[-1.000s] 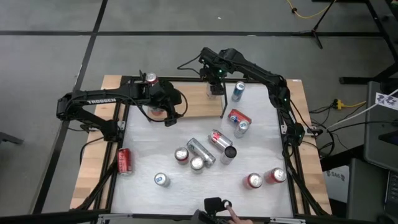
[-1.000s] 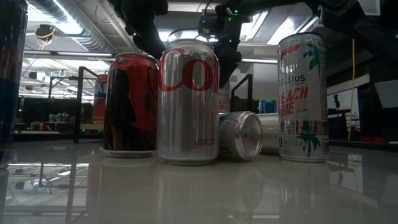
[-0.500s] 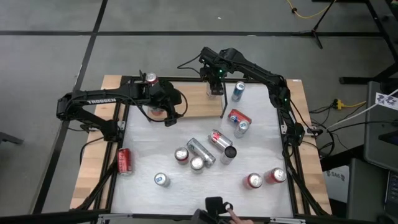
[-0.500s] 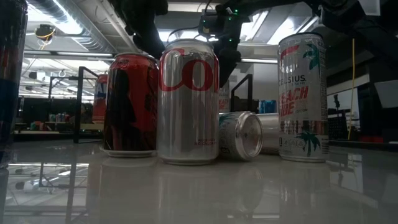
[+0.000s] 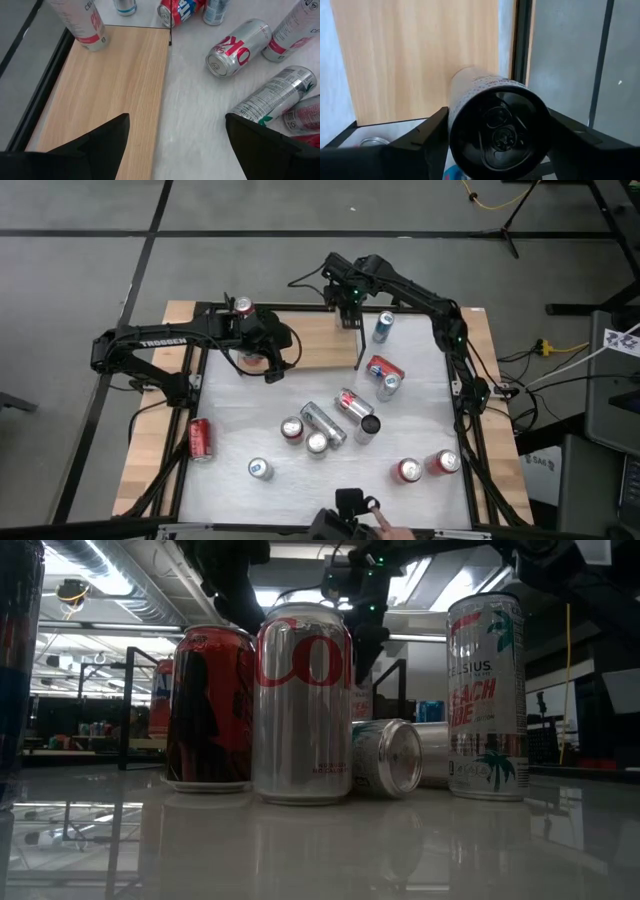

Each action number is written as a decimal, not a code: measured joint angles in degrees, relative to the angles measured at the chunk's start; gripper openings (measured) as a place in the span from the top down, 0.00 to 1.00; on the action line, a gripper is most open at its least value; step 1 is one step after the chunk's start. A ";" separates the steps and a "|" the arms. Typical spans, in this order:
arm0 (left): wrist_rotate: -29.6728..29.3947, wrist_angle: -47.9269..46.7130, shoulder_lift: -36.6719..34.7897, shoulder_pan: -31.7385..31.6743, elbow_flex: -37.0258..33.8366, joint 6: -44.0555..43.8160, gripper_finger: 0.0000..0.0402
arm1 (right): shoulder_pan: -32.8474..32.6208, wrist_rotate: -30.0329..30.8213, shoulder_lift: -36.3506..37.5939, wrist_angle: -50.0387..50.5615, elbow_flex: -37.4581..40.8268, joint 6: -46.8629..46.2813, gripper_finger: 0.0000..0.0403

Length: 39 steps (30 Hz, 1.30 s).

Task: Place canned beverage on shelf
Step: Put the white pink soda can on the shelf

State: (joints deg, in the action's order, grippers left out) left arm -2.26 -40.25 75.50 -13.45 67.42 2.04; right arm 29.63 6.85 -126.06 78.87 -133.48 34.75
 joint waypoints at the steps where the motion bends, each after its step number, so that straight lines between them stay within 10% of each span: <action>1: 0.00 0.00 0.00 0.00 0.00 0.00 0.20 | 0.36 0.02 0.00 -0.02 0.01 -0.25 0.36; 39: 0.00 0.00 0.00 0.00 0.02 0.00 0.20 | 2.27 -1.46 -0.07 -1.83 0.08 -1.48 0.35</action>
State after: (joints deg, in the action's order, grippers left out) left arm -2.26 -40.25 75.50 -13.45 67.44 2.04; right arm 31.90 5.39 -126.13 77.04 -133.40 33.28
